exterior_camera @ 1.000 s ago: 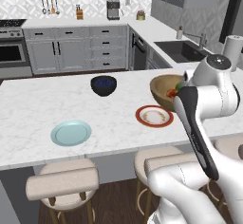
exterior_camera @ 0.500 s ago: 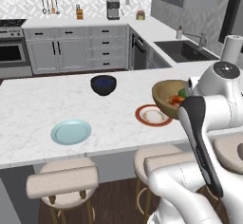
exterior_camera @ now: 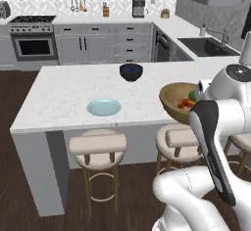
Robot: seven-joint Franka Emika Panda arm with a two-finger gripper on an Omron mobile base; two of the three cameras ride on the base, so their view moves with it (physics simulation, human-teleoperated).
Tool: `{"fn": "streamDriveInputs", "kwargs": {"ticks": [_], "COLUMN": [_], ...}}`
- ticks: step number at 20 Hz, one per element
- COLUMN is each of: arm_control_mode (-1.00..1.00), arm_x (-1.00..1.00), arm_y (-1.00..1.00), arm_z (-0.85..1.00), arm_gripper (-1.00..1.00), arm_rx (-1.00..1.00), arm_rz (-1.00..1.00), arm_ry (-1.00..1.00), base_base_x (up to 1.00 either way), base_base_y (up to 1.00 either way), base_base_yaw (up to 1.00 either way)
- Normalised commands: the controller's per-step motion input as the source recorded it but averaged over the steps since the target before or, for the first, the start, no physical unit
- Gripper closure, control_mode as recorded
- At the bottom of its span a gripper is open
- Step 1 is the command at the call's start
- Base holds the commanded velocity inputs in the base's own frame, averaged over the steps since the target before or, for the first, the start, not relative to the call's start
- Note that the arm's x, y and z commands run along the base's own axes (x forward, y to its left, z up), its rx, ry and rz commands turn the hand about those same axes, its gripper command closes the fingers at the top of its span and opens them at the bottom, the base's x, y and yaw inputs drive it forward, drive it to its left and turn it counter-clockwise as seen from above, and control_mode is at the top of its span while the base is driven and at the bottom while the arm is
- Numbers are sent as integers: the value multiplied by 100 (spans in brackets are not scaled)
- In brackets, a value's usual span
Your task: Pick the chicken drumstick and broccoli from their plates and place them in the bowl. Then put the bowl in the fridge.
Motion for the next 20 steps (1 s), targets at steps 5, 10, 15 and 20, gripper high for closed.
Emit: {"fn": "streamDriveInputs", "kwargs": {"ticks": [5,10,15,20], "arm_control_mode": [100,100,100,100], "arm_x": [0,0,0,0], "arm_y": [0,0,0,0], "arm_z": [0,0,0,0], "arm_gripper": [100,100,100,100], "arm_rx": [0,0,0,0], "arm_rz": [0,0,0,0], "arm_ry": [0,0,0,0], "base_base_x": [-2,9,81,99], "base_base_y": [100,100,100,100], "base_base_yaw": [69,55,2,-5]}}
